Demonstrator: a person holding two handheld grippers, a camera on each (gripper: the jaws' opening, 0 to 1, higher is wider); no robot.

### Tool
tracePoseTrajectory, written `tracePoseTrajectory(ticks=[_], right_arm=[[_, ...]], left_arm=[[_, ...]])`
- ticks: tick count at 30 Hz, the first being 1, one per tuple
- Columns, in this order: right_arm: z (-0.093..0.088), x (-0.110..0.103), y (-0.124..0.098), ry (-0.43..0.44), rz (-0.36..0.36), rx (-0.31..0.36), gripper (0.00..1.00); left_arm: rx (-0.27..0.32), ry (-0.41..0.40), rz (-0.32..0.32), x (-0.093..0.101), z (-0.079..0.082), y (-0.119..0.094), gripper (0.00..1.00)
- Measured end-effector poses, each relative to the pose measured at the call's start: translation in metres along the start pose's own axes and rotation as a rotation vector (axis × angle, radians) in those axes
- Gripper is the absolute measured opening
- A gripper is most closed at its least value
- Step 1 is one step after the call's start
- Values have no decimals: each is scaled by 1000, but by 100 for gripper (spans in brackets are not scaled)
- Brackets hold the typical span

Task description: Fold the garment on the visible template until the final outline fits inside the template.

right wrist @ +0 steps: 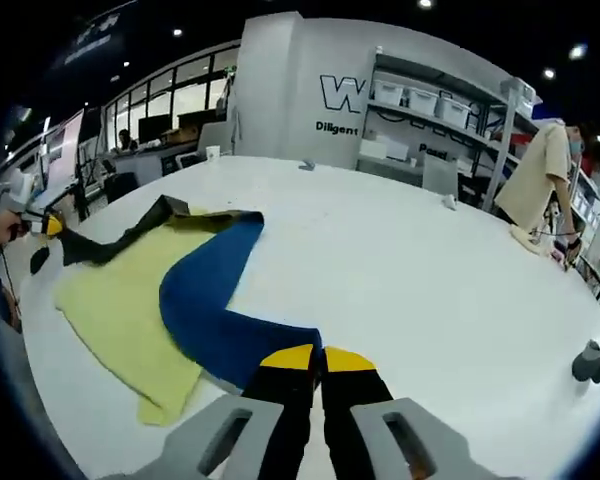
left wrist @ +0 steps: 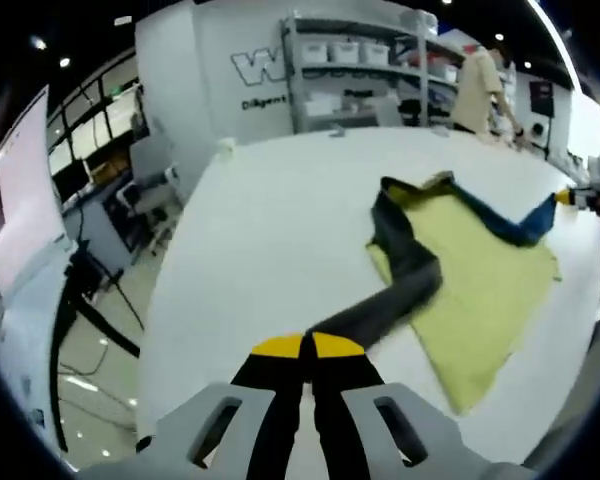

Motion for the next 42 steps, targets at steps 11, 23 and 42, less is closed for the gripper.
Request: tracePoseTrajectory(ticks=[11,23,42], right_arm=[[58,49,14,-61,-81,65,0],[88,106,30,-24,-185,110,0],[89,150,77,-129,-208,3,0]], left_arm=[[25,63,115,-70,51,1,0],[6,89,188,-139,70,36,0],[-103,47,241,-174,66,87,1]])
Point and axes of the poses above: the point that each gripper's makers call its tool centre point, and the gripper's own axes: y roughly forward along the fingers, x roughly to its right, z roughly out of its top, the point moved 4 cm from there along -y, roughly backward along the fingers, and after that the axes turned 2 degrees about -z, right-handed, at the moved point
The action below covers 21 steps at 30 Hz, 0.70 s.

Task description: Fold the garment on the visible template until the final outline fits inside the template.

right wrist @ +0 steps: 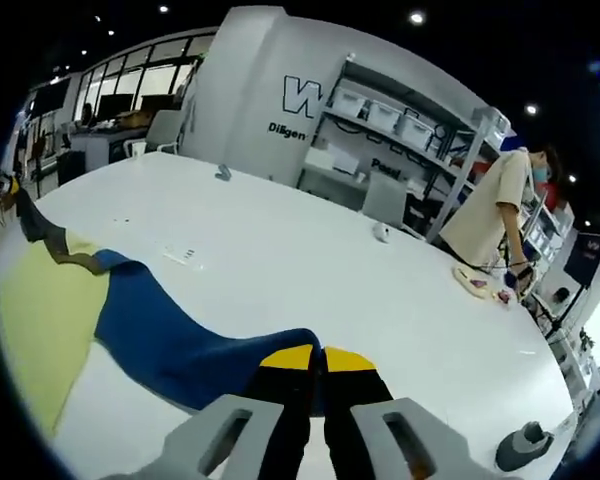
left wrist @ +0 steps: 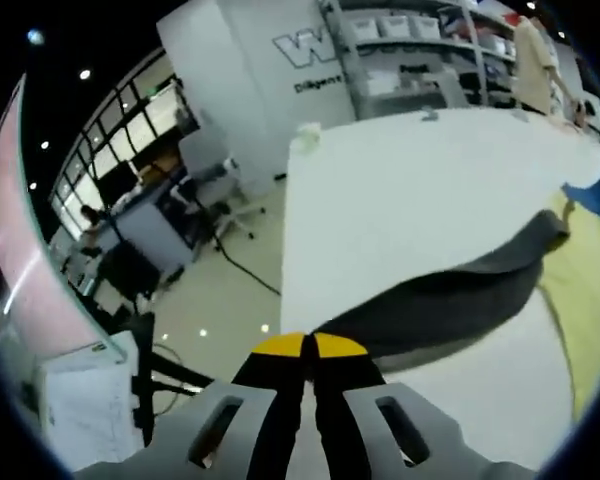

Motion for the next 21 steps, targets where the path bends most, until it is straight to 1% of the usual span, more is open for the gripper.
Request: tracePoseTrajectory(ticks=[1,2,4,6,7,9,10,12,13,15,16,17,18,19,21], right_arm=[[-5,-3,7,-5,3,-14,0],[-7,-4,10,-4,3,-18,0],[-9,-5,9,-6,2,-22,0],[-12,-5,12,-5,4,-26,0],[-15,-6,15,-4,5,-31,0],[-18,-8,15,-6,8,-35,0],[-21,-8,18,-5,7,-35,0],[-22,-8,19,6,-4,-33,0],[-22,-9,19,7,-2,-32,0],[-24,-13,19,5,2,-41,4],[-24,-14,17,7,1,-43,9],[-25,-19,17,-27,21,-53,13],[-27,-20,19,-34,21,-54,17],[-24,-27,18,-39,28,-49,20],[-22,-38,18,-22,60,-43,19]], left_arm=[[-10,2,9,-2,0,2,1],[-21,4,18,-4,0,4,1],[-29,6,27,-1,1,4,2],[-38,0,46,-6,0,10,2],[-44,8,76,-13,-3,17,2],[-39,8,80,-9,-2,16,5],[-40,-7,86,-8,-3,14,8],[-29,-28,78,-6,-5,14,17],[-18,-39,78,-6,-6,14,20],[-6,-38,64,-4,-6,14,23],[-6,-33,59,-3,-7,14,25],[-22,-7,21,8,-8,12,27],[-25,1,3,13,-8,11,31],[-22,-9,-7,12,-9,15,34],[-11,-2,-28,20,-6,13,36]])
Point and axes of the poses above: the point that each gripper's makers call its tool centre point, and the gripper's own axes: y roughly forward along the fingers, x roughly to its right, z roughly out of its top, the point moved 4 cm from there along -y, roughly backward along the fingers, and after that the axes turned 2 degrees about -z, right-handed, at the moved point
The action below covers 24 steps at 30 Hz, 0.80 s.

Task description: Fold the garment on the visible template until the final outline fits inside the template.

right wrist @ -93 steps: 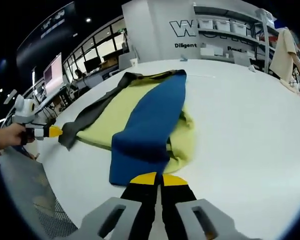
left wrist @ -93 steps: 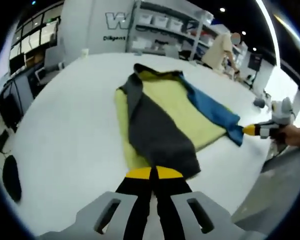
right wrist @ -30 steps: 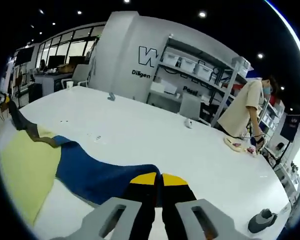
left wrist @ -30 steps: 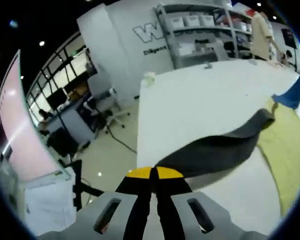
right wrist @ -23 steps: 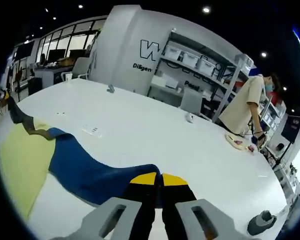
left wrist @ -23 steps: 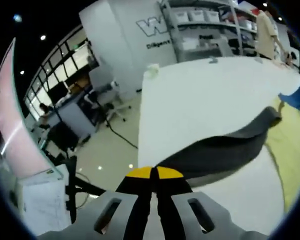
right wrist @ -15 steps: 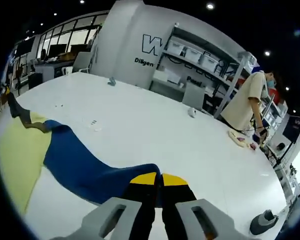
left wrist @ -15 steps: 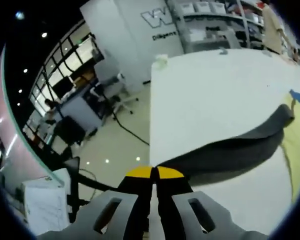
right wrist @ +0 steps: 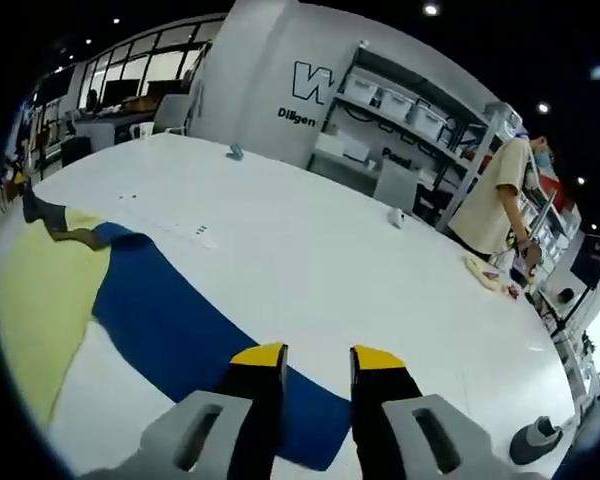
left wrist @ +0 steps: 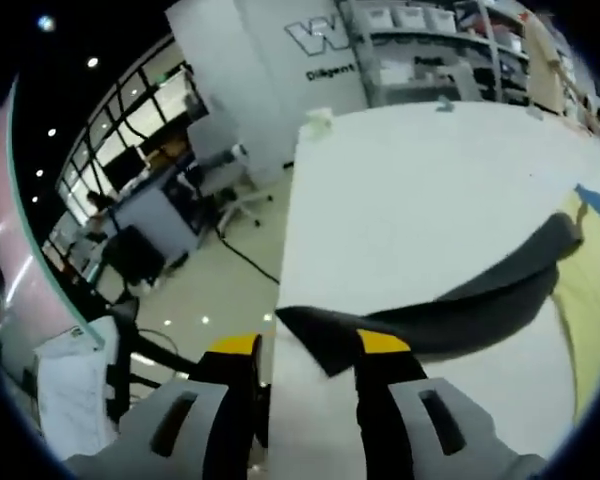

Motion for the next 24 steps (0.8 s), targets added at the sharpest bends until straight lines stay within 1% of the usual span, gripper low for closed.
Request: tracePoseTrajectory(ticks=[1,2,4,5,6,7,8,9,11,12,13,14,15,17,18,19,20,21,23,24], right_arm=[[-2,-1,0,1,4,-1,17],[-2,-3,0,-2,8,-1,17],[0,-8,-2,1,18,3,19],[-1,-15,-4,8,27,7,19],[-2,-19,-5,14,34,7,19],[-3,-35,-8,34,47,14,19],[-3,-38,-8,36,55,15,19],[-8,-37,-5,37,70,14,19],[-12,-51,-6,36,99,13,20],[-14,-55,-7,41,112,13,21],[-14,-59,-8,48,127,16,22],[-13,-65,-9,62,151,30,24],[-8,-73,-14,69,179,68,26],[-9,-80,-20,71,192,65,34],[-8,-84,-20,71,203,71,37],[-8,-87,-21,65,212,70,41],[-8,-90,-22,60,222,69,42],[-9,-92,-24,55,225,66,43],[-9,-97,-27,48,239,67,43],[-10,-100,-29,54,247,65,43]], left_arm=[[3,1,-6,3,1,0,36],[6,8,-17,10,4,-4,36],[13,13,-37,14,6,-4,40],[25,11,-50,15,8,-4,41],[37,6,-50,15,9,-4,43],[44,-1,-50,16,9,-8,44],[54,-7,-54,19,9,-11,45],[58,-9,-56,20,9,-12,45],[79,-22,-71,23,11,-15,47],[88,-19,-84,27,15,-18,47],[129,-18,-109,32,20,-21,46],[185,-35,-120,32,28,-20,45],[183,-41,-125,34,27,-22,46],[206,-31,-156,42,29,-28,52],[217,-20,-172,51,31,-32,54],[219,-15,-177,53,31,-33,56],[217,2,-195,63,32,-39,59],[221,7,-210,67,33,-41,60],[229,0,-245,73,35,-40,65],[223,-6,-278,84,34,-41,67]])
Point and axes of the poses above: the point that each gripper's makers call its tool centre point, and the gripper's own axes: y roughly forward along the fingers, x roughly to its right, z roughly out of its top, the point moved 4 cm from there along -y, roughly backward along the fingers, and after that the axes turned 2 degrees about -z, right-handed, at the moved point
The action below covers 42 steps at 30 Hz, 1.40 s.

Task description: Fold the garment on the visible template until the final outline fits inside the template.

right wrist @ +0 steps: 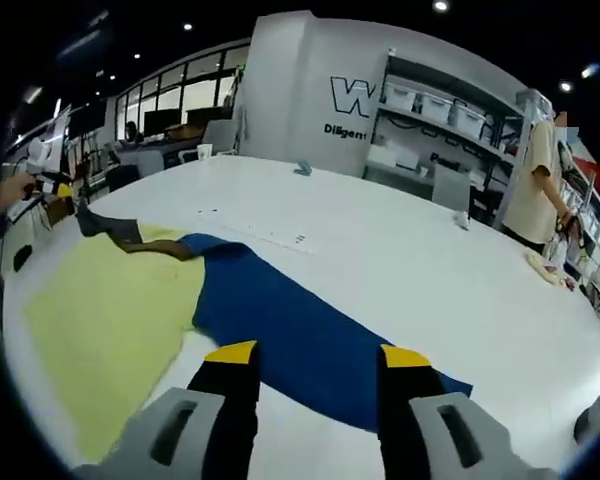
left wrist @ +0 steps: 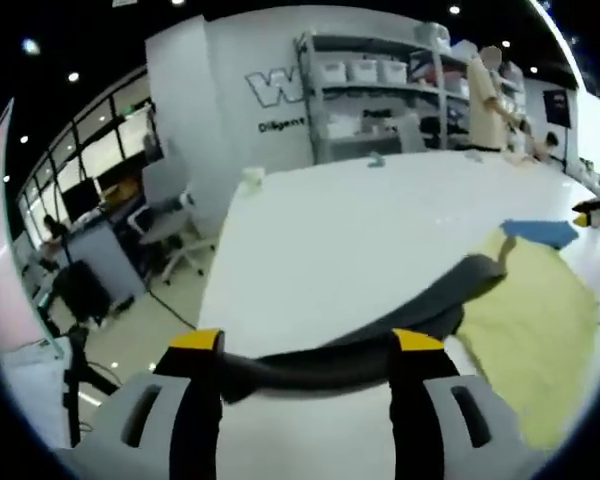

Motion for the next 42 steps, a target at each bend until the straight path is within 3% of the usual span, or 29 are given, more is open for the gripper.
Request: tracePoseTrajectory(ticks=[4,8,11,18,23,27,31,34,37,41,42], right_arm=[[-2,-11,-3,0,30,3,44],[-9,-30,-9,-4,79,-6,43],[-15,-40,-12,-8,106,-8,43],[-24,-62,-27,-23,148,-23,43],[-33,-76,-37,-23,168,-35,42],[-44,-92,-46,-16,208,-47,42],[-58,-107,-55,-17,235,-74,41],[-69,-117,-58,-17,253,-91,39],[-74,-130,-66,-11,271,-99,38],[-88,-145,-76,-7,302,-123,38],[-90,-146,-78,-3,303,-126,38]], left_arm=[[-8,11,-40,20,-2,1,72],[-69,66,-81,36,-16,-3,75],[-64,72,-115,60,-20,-11,79],[-77,71,-146,84,-36,-26,80],[-91,44,-152,86,-49,-33,79],[-73,20,-165,105,-62,-47,74],[-75,6,-207,128,-74,-55,75],[-94,22,-240,158,-89,-62,72],[-105,17,-207,169,-101,-67,65],[-104,-24,-230,184,-111,-75,63],[-125,-26,-229,183,-121,-74,62]])
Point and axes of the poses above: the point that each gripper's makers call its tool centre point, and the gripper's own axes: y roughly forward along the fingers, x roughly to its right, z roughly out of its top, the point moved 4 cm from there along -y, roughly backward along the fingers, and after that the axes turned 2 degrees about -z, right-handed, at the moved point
